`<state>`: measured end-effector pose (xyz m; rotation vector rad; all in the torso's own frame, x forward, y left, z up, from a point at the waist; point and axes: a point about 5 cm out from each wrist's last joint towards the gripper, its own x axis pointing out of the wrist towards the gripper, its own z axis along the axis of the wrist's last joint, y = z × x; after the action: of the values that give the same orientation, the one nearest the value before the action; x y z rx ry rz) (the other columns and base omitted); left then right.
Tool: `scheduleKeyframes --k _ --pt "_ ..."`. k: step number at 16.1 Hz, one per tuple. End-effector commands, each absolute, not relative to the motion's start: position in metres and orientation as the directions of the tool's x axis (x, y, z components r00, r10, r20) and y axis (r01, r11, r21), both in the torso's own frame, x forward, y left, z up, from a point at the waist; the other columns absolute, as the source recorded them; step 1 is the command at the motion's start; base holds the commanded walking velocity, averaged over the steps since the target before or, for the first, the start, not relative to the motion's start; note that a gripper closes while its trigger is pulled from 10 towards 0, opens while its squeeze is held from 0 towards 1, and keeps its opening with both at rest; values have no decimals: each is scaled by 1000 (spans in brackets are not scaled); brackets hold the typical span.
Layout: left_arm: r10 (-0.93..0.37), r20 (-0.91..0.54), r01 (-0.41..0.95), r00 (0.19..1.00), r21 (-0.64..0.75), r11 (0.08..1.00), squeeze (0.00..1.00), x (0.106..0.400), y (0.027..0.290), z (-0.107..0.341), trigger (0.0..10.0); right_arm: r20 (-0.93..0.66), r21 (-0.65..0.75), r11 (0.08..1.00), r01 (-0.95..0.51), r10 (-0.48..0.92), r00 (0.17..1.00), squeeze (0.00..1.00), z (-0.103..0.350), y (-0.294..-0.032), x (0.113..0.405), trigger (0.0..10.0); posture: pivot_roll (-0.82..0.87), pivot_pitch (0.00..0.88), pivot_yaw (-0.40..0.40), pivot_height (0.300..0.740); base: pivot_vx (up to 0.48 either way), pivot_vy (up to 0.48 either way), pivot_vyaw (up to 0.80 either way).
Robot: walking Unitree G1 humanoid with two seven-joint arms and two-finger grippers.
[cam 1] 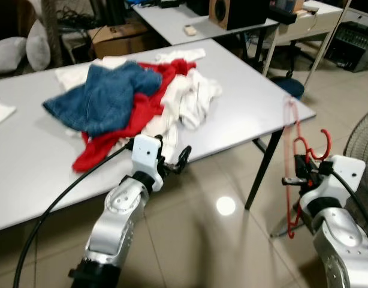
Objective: Hang hanger
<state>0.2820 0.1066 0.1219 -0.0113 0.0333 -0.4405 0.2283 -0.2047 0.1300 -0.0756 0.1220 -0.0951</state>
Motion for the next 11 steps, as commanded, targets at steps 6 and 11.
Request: scheduleKeyframes --k 6,11 --pt "-428 -41 429 903 33 903 310 285 111 120 10000 -99 -70 996 62 -69 993 0 136 -199 229 10000 -147 0 23 740 376 0 -341" --pt "-470 -56 473 881 88 877 310 287 105 119 10000 -105 -91 995 47 -56 993 0 137 -198 226 10000 -165 0 34 740 370 0 -160"
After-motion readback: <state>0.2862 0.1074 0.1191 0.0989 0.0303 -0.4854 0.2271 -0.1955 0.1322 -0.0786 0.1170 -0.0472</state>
